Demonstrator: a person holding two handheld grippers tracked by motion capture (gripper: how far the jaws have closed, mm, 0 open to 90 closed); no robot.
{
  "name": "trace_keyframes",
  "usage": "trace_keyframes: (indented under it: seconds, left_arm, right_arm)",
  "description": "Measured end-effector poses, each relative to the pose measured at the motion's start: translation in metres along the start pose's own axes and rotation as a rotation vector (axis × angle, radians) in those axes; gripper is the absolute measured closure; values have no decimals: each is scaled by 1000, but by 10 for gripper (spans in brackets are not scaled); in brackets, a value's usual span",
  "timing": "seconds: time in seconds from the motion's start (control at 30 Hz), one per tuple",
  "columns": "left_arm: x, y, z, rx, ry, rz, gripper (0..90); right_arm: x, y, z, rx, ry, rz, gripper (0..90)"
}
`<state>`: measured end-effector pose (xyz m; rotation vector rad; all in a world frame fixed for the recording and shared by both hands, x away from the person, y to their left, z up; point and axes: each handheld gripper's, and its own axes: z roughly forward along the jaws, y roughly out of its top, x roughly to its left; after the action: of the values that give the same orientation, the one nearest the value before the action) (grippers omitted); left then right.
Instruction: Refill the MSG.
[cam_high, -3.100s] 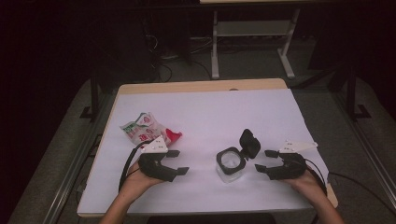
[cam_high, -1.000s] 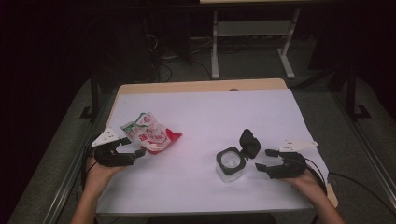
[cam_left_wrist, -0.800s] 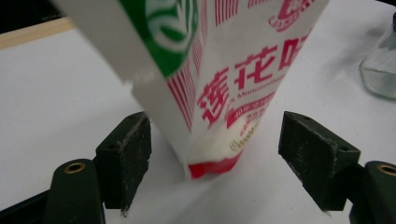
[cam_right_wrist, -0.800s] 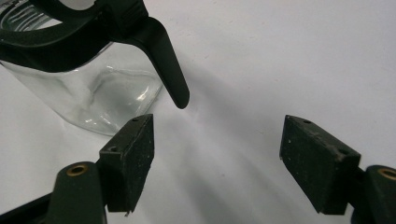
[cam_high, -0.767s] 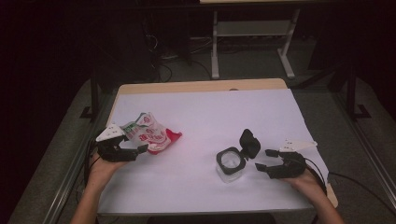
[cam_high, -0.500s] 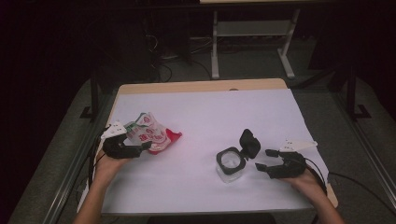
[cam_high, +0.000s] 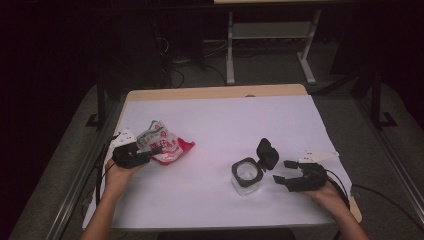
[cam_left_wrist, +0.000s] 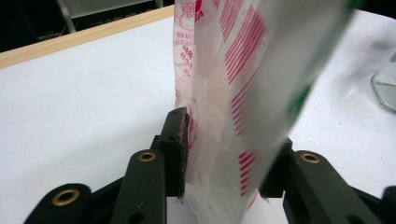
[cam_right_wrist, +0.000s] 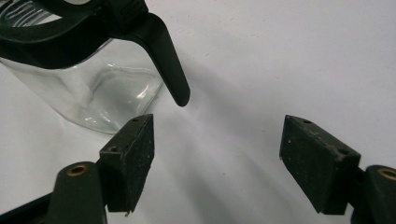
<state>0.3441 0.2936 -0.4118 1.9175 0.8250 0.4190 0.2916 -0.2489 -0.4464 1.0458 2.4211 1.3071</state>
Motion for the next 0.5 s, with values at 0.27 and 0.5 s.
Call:
trace_keyframes:
  seconds: [0.27, 0.5]
  left_arm:
    - [-1, 2, -3, -26, -3, -7, 757]
    - [2, 2, -4, -33, -23, -43, 846]
  right_arm:
    - [0, 0, 1, 4, 0, 1, 259]
    - [1, 0, 0, 4, 0, 1, 260]
